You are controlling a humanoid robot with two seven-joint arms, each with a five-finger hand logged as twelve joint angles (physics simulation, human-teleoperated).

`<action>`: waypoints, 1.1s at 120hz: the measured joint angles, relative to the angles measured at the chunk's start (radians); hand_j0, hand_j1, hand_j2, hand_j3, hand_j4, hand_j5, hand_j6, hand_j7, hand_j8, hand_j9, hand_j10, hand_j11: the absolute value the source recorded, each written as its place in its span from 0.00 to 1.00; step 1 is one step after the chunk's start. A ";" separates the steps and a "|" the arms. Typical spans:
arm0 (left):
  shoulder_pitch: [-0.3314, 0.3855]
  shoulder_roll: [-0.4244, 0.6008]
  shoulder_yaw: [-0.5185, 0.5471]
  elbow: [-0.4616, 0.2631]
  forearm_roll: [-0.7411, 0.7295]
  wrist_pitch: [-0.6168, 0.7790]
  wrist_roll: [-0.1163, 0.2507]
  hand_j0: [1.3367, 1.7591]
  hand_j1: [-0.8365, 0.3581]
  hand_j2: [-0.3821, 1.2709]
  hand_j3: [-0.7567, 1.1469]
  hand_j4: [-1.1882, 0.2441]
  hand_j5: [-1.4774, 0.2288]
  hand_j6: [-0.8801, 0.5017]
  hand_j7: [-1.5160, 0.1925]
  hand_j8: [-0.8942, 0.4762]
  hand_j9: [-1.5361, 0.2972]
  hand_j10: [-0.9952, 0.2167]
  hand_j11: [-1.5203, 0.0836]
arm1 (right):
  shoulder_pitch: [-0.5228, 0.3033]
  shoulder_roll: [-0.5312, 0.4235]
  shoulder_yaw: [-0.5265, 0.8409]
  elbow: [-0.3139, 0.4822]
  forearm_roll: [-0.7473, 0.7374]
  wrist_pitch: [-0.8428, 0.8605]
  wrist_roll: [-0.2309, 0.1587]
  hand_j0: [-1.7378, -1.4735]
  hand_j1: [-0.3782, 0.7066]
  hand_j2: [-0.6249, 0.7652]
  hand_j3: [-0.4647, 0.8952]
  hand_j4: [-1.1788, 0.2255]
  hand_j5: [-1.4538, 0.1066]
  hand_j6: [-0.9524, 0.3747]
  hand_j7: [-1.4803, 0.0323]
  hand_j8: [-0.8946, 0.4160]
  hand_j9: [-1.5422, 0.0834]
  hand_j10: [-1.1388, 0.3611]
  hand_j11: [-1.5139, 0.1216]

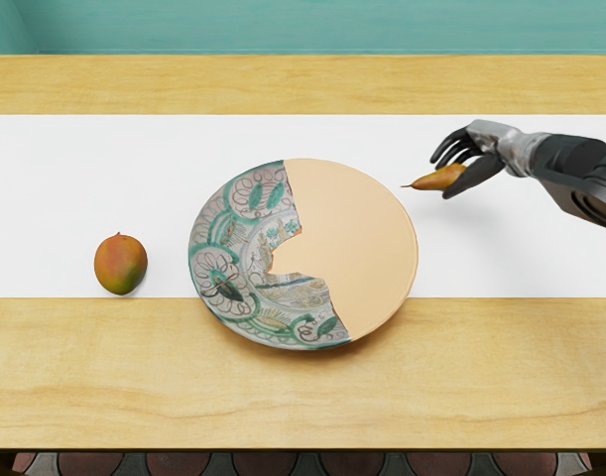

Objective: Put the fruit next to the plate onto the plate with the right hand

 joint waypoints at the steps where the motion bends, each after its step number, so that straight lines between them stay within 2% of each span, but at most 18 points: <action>1: 0.000 0.000 0.000 0.000 0.000 0.000 0.000 0.76 0.99 0.23 0.40 0.83 0.87 0.64 0.89 0.65 0.84 0.82 0.95 | 0.000 -0.001 0.002 0.004 0.002 0.002 0.000 0.31 0.62 0.61 0.34 0.34 0.35 0.29 0.38 0.33 0.38 0.38 0.35; 26: 0.000 0.000 0.000 0.000 0.000 0.000 0.000 0.76 0.99 0.23 0.40 0.83 0.87 0.64 0.89 0.65 0.84 0.82 0.95 | -0.003 -0.006 0.068 0.101 0.027 0.068 0.000 0.30 0.63 0.63 0.34 0.34 0.34 0.28 0.37 0.34 0.38 0.38 0.34; 48: 0.000 0.000 0.000 0.000 0.000 0.000 0.000 0.76 0.99 0.23 0.40 0.83 0.87 0.64 0.89 0.65 0.84 0.82 0.95 | -0.009 -0.006 0.108 0.155 0.051 0.119 0.000 0.30 0.64 0.66 0.34 0.33 0.33 0.28 0.36 0.34 0.37 0.38 0.34; 55: 0.000 0.000 0.000 0.000 0.000 0.000 0.000 0.76 0.99 0.23 0.40 0.83 0.87 0.64 0.89 0.65 0.84 0.82 0.95 | -0.010 -0.001 0.115 0.163 0.057 0.133 0.000 0.30 0.65 0.68 0.34 0.33 0.32 0.28 0.36 0.34 0.37 0.38 0.34; 76: 0.000 0.000 0.000 0.000 0.000 0.000 0.000 0.76 0.99 0.23 0.40 0.83 0.87 0.64 0.89 0.65 0.84 0.82 0.95 | -0.013 0.022 0.129 0.174 0.062 0.166 0.003 0.31 0.64 0.62 0.34 0.33 0.31 0.29 0.35 0.35 0.36 0.40 0.33; 132: 0.001 0.000 0.000 0.000 0.000 0.000 0.000 0.76 0.99 0.23 0.40 0.83 0.87 0.64 0.89 0.65 0.84 0.82 0.95 | -0.083 0.146 0.132 0.176 0.060 0.220 0.009 0.31 0.64 0.66 0.34 0.32 0.30 0.29 0.34 0.36 0.35 0.40 0.32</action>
